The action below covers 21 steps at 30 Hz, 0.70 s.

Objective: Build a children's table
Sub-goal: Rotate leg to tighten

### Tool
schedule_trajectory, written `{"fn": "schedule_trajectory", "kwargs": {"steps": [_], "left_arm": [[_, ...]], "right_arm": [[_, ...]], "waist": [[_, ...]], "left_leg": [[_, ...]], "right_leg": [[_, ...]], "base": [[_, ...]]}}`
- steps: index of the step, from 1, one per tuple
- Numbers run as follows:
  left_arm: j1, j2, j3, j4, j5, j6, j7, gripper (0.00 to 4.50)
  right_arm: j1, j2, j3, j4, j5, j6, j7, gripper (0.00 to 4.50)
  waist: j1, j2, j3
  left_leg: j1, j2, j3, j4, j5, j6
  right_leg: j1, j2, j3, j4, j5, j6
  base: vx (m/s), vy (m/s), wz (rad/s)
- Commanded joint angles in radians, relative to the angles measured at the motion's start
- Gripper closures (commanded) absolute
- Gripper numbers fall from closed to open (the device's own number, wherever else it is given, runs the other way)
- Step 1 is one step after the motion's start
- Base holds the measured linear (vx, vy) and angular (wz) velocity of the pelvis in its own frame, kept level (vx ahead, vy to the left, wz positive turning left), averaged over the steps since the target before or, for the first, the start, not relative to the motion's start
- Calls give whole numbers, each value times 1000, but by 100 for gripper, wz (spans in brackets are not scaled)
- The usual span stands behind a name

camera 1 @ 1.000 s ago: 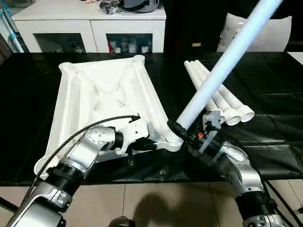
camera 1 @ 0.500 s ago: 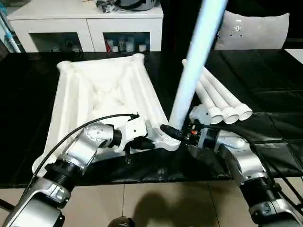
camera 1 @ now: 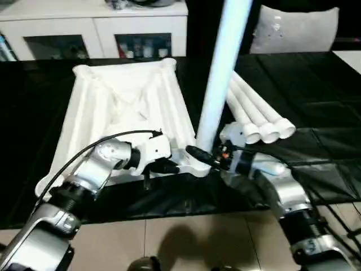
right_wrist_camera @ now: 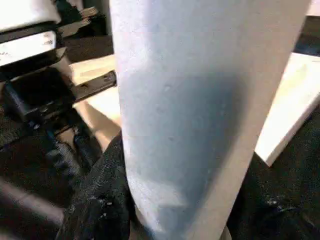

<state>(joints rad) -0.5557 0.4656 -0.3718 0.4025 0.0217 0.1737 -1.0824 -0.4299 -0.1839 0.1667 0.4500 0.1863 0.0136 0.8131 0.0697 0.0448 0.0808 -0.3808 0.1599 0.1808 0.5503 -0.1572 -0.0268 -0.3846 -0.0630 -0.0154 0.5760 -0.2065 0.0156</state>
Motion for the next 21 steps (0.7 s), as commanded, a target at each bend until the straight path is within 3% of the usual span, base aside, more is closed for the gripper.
{"fn": "schedule_trajectory", "kwargs": {"steps": [1,3,4,5,6,7,8,9,10,11,12,13,14,15,16,17,18,19,20,21], "left_arm": [[43,-2,24,-88,-5,112,61,450],[79,-14,41,-155,-20,177,94,450],[123,-34,49,-237,-16,247,141,450],[137,-42,52,-264,-14,271,158,450],[175,-68,55,-346,-6,348,203,450],[180,-72,56,-357,-5,359,209,450],[195,-92,53,-398,5,403,234,450],[210,-116,45,-448,18,458,260,450],[211,-118,44,-451,20,462,263,450],[218,-137,38,-478,34,495,287,450],[223,-153,32,-504,45,529,316,450],[223,-171,31,-510,47,549,340,450],[224,-183,31,-519,44,570,363,450],[222,-187,31,-516,46,575,376,450],[219,-188,32,-509,51,571,384,450],[213,-183,35,-496,64,563,399,450],[212,-180,36,-495,68,564,403,450],[212,-180,36,-495,68,564,403,450],[209,-174,39,-491,73,564,404,450],[208,-173,43,-491,76,566,406,450]], "right_arm": [[53,3,20,138,-79,108,-107,259],[41,20,9,150,-80,117,-146,259],[14,41,-5,185,-84,121,-201,259],[5,49,-10,197,-85,121,-219,259],[-28,68,-21,243,-95,117,-279,259],[-33,70,-23,249,-97,117,-287,259],[-51,78,-27,277,-106,110,-323,259],[-69,88,-33,302,-111,100,-357,259],[-70,89,-33,304,-111,99,-359,259],[-80,96,-36,318,-114,92,-378,259],[-88,102,-38,329,-114,87,-393,259],[-91,108,-39,334,-112,81,-403,259],[-95,112,-41,342,-111,74,-411,259],[-98,116,-41,348,-111,69,-414,259],[-100,118,-42,354,-111,65,-416,259],[-104,122,-40,365,-110,56,-419,259],[-106,123,-39,370,-109,53,-420,259],[-106,123,-39,370,-109,53,-420,259],[-106,124,-41,373,-103,44,-414,259],[-107,124,-42,376,-100,38,-413,259]], "waist": [[-9,8,-14],[-23,6,-9],[-24,11,-8],[-32,11,-8],[-40,10,-6],[-47,14,-2],[-50,17,0],[-53,13,0],[-50,21,2],[-43,20,3],[-39,11,4],[-20,19,1],[3,-10,-4],[-4,-33,-8],[-21,-39,35],[-30,-41,27],[-9,12,24],[-37,49,-5],[-17,69,12],[9,53,29]], "left_leg": [[40,72,-62,-101,-713,-99],[48,65,-67,-96,-748,-94],[48,65,-69,-95,-753,-96],[35,67,-77,-102,-756,-102],[30,67,-78,-112,-779,-104],[28,68,-80,-119,-801,-108],[28,66,-80,-129,-859,-110],[27,70,-74,-142,-902,-109],[21,72,-71,-156,-924,-114],[21,71,-51,-176,-936,-112],[22,70,-38,-186,-930,-104],[15,65,-4,-210,-907,-101],[53,49,39,-179,-769,-96],[155,19,15,-32,-640,-85],[228,-7,-12,125,-478,-51],[23,-17,-79,108,-173,-7],[25,30,-90,34,-260,-24],[62,80,-96,-50,-596,-41],[10,129,-130,-161,-1038,-30],[28,137,-80,-202,-1151,-21]], "right_leg": [[-27,-89,36,-100,-663,-115],[-34,-88,28,-114,-751,-82],[-31,-91,27,-112,-751,-80],[-20,-94,22,-99,-704,-95],[-12,-85,12,-94,-677,-92],[-11,-81,8,-89,-654,-96],[-6,-68,-7,-90,-634,-84],[4,-60,-19,-73,-570,-93],[11,-59,-25,-60,-550,-96],[16,-47,-34,-49,-548,-94],[17,-37,-39,-48,-561,-91],[30,-22,-46,-13,-573,-90],[3,-33,-29,-44,-697,-72],[-90,-103,-12,-174,-844,-66],[-174,-170,-34,-298,-1044,-56],[62,-214,-42,-189,-928,-28],[104,-209,-73,-164,-812,-11],[102,-112,-137,-76,-373,-29],[101,-62,-107,81,-23,-80],[55,-43,-85,115,4,-102]], "base": [[0,0,0],[0,0,0],[0,0,0],[-28,34,-19],[-28,34,-19],[-28,46,-26],[-27,46,-22],[-27,46,-22],[0,0,0],[0,0,0],[0,0,0],[-90,-49,7],[-41,-94,13],[-41,-94,13],[-43,-82,-5],[42,64,-69],[42,64,-69],[61,165,-60],[-62,60,21],[-47,-14,39]]}}
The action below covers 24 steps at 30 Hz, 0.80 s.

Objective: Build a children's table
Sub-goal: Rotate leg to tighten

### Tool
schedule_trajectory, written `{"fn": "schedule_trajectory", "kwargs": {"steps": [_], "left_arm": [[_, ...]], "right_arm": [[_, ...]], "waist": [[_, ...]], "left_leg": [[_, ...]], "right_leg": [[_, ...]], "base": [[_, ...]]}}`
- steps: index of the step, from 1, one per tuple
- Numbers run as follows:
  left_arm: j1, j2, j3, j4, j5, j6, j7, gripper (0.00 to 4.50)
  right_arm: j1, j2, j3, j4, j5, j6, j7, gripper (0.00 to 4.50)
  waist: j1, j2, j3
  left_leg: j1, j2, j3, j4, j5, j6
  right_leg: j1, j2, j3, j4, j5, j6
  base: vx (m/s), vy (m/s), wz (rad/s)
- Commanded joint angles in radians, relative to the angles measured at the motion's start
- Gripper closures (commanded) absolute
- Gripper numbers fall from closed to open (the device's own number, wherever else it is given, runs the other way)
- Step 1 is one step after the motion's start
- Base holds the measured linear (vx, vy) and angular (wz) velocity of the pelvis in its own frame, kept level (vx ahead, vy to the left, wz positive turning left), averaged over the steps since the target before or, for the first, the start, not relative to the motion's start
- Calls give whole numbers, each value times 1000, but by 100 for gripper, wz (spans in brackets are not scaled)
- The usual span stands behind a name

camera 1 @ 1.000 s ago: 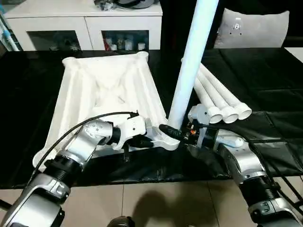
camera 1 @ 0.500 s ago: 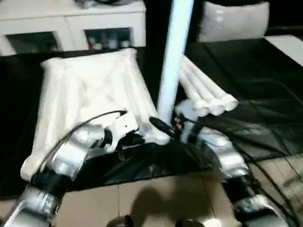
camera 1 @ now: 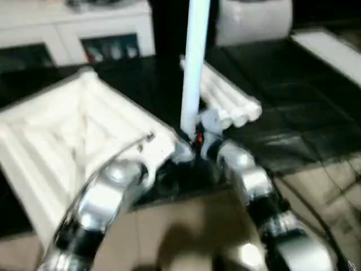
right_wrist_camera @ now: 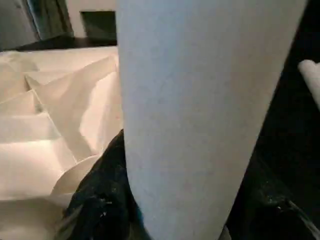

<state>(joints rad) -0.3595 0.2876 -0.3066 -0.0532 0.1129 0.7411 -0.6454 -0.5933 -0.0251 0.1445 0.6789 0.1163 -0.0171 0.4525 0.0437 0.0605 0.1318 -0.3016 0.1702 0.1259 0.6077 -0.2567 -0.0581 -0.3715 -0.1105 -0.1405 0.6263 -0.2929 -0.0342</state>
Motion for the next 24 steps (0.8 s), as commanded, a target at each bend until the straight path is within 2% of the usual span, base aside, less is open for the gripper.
{"fn": "schedule_trajectory", "kwargs": {"steps": [1,2,3,4,5,6,7,8,9,10,11,12,14,18,20,21,24], "left_arm": [[8,5,-15,-30,-15,-4,-27,450],[4,5,-8,-23,-15,-12,-24,450],[0,2,2,-12,-21,-19,-18,450],[-8,1,11,8,-27,-32,-14,450],[-14,1,18,24,-30,-42,-13,450],[-18,2,21,33,-32,-47,-12,450],[-22,4,22,40,-33,-51,-12,450],[-24,7,23,45,-34,-54,-12,450],[-28,12,23,51,-34,-61,-15,450],[-35,19,23,64,-35,-74,-20,450],[-38,23,22,70,-35,-82,-23,450],[-40,26,22,74,-35,-85,-25,450],[-41,32,21,80,-35,-98,-33,450],[-42,38,20,89,-38,-113,-41,450],[-45,46,16,100,-47,-143,-49,450],[-46,47,16,102,-49,-148,-51,450],[-50,49,13,108,-53,-158,-56,450]], "right_arm": [[54,-35,-22,149,-27,59,-53,259],[53,-35,-26,150,-22,51,-51,259],[50,-35,-28,154,-20,46,-52,259],[48,-36,-29,159,-21,40,-52,259],[46,-37,-30,162,-21,37,-51,259],[43,-36,-31,168,-24,33,-51,259],[41,-36,-32,172,-25,30,-51,259],[39,-36,-33,176,-27,27,-52,259],[38,-36,-32,179,-30,24,-49,259],[35,-38,-28,181,-35,24,-46,259],[34,-39,-26,182,-39,25,-42,259],[33,-41,-22,182,-45,23,-39,259],[29,-43,-15,188,-49,19,-31,259],[23,-44,-11,202,-49,13,-27,259],[3,-43,-17,229,-42,9,-14,259],[0,-43,-17,232,-42,8,-12,203],[-7,-42,-24,239,-37,9,-3,183]], "waist": [[43,40,-24],[43,-12,-40],[36,-44,-71],[51,-51,-66],[67,-41,-84],[63,-36,-93],[62,-33,-89],[53,-26,-79],[49,-21,-78],[50,-17,-88],[46,-18,-91],[42,-16,-90],[37,-13,-94],[35,-13,-93],[34,-21,-95],[35,-19,-96],[36,-20,-100]], "left_leg": [[-36,120,-11,-256,-1022,11],[30,62,4,-174,-807,-21],[36,32,-9,-119,-582,8],[-18,17,-12,-97,-270,40],[-24,33,-12,-108,-34,68],[-25,30,-1,-104,79,93],[-25,33,5,-108,42,104],[-38,37,8,-118,-122,88],[-50,40,4,-124,-168,63],[-38,48,9,-125,-208,37],[-39,51,10,-128,-213,24],[-47,52,10,-134,-217,16],[-50,54,10,-135,-222,6],[-50,54,10,-137,-251,-2],[-49,52,12,-136,-257,-1],[-49,52,10,-135,-257,-1],[-46,54,11,-134,-255,-6]], "right_leg": [[40,2,69,69,-27,-48],[-5,-32,131,-48,-457,-23],[-15,-66,149,-110,-565,-37],[15,-96,176,-145,-679,-22],[22,-89,177,-128,-457,-53],[21,-57,160,-104,-198,-109],[15,-50,153,-109,-182,-132],[12,-56,153,-125,-322,-155],[15,-52,145,-122,-387,-151],[8,-45,144,-131,-410,-132],[7,-37,143,-127,-358,-136],[12,-34,139,-123,-322,-138],[14,-32,137,-123,-289,-140],[14,-33,136,-126,-319,-135],[13,-35,137,-131,-359,-126],[12,-37,137,-132,-367,-122],[9,-36,138,-132,-359,-123]], "base": [[-10,-89,43],[67,-153,14],[52,-79,-4],[49,-120,-11],[14,-93,1],[14,-93,1],[10,-103,17],[1,-73,5],[1,-73,5],[0,0,0],[0,0,0],[0,0,0],[0,0,0],[0,0,0],[0,0,0],[0,0,0],[0,0,0]]}}
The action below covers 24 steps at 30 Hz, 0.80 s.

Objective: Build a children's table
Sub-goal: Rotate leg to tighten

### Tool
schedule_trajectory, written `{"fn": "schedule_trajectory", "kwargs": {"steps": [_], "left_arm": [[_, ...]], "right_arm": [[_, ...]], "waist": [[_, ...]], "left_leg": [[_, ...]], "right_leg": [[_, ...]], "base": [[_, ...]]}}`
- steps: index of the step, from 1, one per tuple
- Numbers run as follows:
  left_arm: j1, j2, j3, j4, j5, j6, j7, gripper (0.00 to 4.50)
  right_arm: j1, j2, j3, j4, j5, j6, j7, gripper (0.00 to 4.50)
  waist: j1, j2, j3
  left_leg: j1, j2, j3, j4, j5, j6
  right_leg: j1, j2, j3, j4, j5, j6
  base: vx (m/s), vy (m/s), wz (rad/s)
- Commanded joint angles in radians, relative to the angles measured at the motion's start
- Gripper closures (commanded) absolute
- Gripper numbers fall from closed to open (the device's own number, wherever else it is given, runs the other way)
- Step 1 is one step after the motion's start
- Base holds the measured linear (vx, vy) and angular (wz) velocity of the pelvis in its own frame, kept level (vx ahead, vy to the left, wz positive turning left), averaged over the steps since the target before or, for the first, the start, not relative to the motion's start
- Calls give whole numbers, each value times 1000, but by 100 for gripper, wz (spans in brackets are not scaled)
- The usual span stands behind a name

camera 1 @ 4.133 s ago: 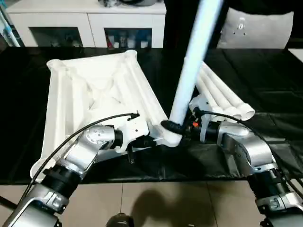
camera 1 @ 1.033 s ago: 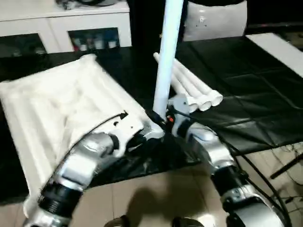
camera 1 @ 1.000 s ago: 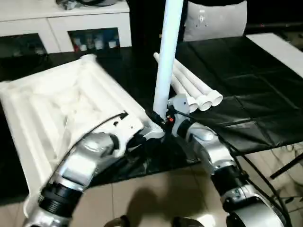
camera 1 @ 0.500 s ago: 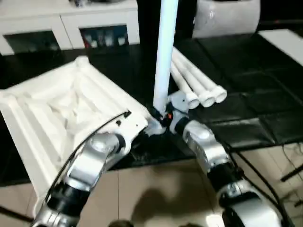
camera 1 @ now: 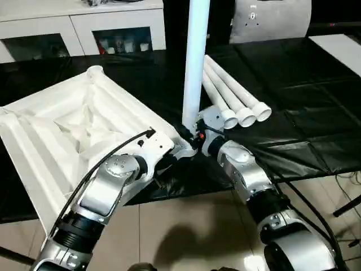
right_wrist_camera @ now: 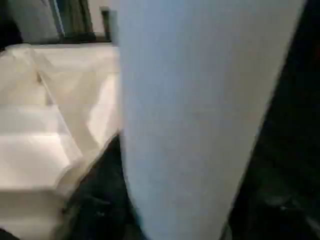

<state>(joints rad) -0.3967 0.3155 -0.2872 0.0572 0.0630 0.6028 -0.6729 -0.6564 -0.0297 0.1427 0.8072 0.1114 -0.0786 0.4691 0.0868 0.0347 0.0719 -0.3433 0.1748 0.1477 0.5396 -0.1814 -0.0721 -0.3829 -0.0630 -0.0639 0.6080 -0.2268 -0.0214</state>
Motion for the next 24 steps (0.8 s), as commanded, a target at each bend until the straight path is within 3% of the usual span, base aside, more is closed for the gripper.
{"fn": "schedule_trajectory", "kwargs": {"steps": [1,4,7,8,12,15,19,24], "left_arm": [[-14,21,-6,0,-3,-21,-29,450],[-20,21,-4,13,-4,-33,-30,450],[-27,24,-4,33,-4,-53,-32,450],[-30,27,-6,44,-3,-64,-33,450],[-41,36,-13,62,0,-81,-37,450],[-52,44,-19,84,3,-106,-50,450],[-66,57,-43,120,14,-161,-84,450],[-86,66,-68,162,16,-204,-115,450]], "right_arm": [[55,-38,-23,111,-32,70,-19,169],[52,-41,-26,112,-26,64,-7,141],[53,-50,-26,109,-24,51,6,121],[55,-56,-26,107,-24,44,14,108],[90,-87,-33,59,-11,22,70,83],[124,-115,-46,11,8,1,109,49],[166,-158,-56,-57,37,-17,189,11],[210,-224,-62,-141,54,-39,274,1]], "waist": [[-5,3,-43],[-5,4,-50],[-2,4,-55],[0,4,-61],[1,5,-62],[3,5,-62],[3,5,-60],[3,2,-59]], "left_leg": [[-4,51,-9,-66,-321,11],[-11,51,-6,-61,-258,20],[-11,50,-1,-54,-219,29],[-16,50,-2,-49,-162,37],[-19,49,-1,-41,-131,54],[-20,49,-1,-38,-127,63],[-20,47,-1,-37,-160,67],[-25,45,-1,-34,-146,73]], "right_leg": [[22,-84,63,-113,-402,-137],[30,-79,60,-96,-257,-173],[33,-78,60,-91,-189,-201],[39,-75,57,-78,-94,-213],[45,-75,54,-68,2,-232],[47,-75,52,-68,11,-229],[49,-75,52,-76,-51,-220],[51,-75,49,-79,-83,-213]], "base": [[0,0,0],[0,0,0],[0,0,0],[0,0,0],[0,0,0],[0,0,0],[0,0,0],[0,0,0]]}}
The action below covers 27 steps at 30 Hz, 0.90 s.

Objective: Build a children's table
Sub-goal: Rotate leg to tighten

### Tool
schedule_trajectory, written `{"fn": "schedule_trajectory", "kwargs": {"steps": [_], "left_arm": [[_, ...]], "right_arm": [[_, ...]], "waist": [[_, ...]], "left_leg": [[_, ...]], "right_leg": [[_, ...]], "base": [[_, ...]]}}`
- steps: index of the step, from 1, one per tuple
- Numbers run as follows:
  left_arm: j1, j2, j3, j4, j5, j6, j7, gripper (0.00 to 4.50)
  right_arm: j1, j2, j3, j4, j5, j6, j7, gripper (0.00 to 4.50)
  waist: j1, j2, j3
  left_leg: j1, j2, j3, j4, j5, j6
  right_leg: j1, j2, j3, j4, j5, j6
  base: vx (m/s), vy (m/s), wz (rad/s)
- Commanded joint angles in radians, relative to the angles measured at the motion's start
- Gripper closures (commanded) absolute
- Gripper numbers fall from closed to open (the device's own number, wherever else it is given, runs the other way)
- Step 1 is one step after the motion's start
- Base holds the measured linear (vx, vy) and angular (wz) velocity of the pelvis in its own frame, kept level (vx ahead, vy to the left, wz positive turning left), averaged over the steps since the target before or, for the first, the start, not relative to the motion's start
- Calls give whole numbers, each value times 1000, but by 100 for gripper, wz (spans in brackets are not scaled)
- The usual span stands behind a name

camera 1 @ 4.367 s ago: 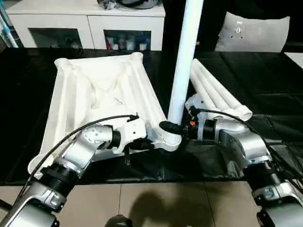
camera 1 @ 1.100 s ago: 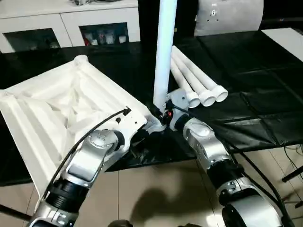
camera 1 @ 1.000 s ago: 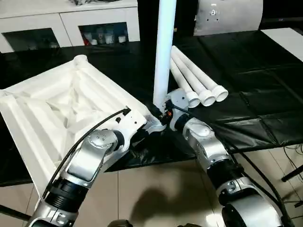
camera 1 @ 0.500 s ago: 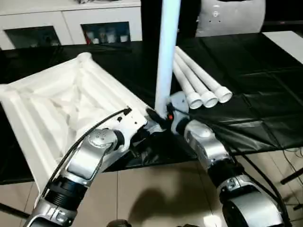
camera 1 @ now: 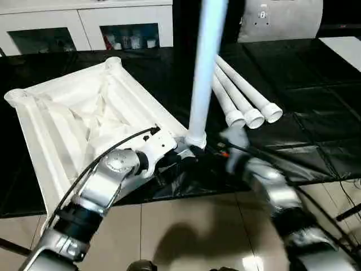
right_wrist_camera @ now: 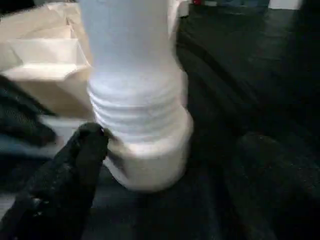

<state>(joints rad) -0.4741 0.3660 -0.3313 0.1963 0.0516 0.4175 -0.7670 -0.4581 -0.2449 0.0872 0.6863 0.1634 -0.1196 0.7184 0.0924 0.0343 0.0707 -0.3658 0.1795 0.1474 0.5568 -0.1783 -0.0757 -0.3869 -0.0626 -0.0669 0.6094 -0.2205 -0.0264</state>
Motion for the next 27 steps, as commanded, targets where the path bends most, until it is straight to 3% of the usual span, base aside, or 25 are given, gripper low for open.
{"fn": "schedule_trajectory", "kwargs": {"steps": [1,4,12,21,24,25,27], "left_arm": [[-13,19,-30,31,27,-34,-32,450],[-29,35,-55,62,29,-93,-86,450],[-57,75,-110,112,16,-236,-249,450],[-67,91,-144,128,15,-318,-363,450],[-67,90,-146,129,16,-323,-370,450],[-68,89,-147,130,16,-325,-372,450],[-72,87,-148,137,17,-332,-377,450]], "right_arm": [[20,-25,-7,-36,6,-4,45,1],[33,-81,-7,-85,26,3,128,1],[11,-164,41,-147,27,60,298,1],[-49,-164,80,-148,19,114,374,1],[-57,-161,82,-148,30,126,395,1],[-60,-159,83,-147,36,134,406,17],[-67,-156,84,-145,48,156,437,35]], "waist": [[-3,2,-59],[-5,0,-61],[0,2,-70],[5,3,-68],[7,2,-71],[6,-3,-72],[7,-1,-73]], "left_leg": [[-1,41,0,-50,-148,77],[-4,42,0,-48,-137,81],[-4,44,1,-33,-64,125],[0,50,2,-36,-114,99],[0,49,2,-34,-99,98],[0,49,3,-33,-94,101],[-1,48,3,-32,-83,105]], "right_leg": [[55,-76,52,-80,-90,-210],[57,-75,50,-78,-93,-209],[60,-71,46,-56,86,-257],[58,-77,46,-57,20,-261],[59,-75,46,-54,42,-262],[60,-75,46,-54,51,-263],[60,-74,45,-51,64,-265]], "base": [[0,0,0],[0,0,0],[0,0,0],[0,0,0],[0,0,0],[0,0,0],[0,0,0]]}}
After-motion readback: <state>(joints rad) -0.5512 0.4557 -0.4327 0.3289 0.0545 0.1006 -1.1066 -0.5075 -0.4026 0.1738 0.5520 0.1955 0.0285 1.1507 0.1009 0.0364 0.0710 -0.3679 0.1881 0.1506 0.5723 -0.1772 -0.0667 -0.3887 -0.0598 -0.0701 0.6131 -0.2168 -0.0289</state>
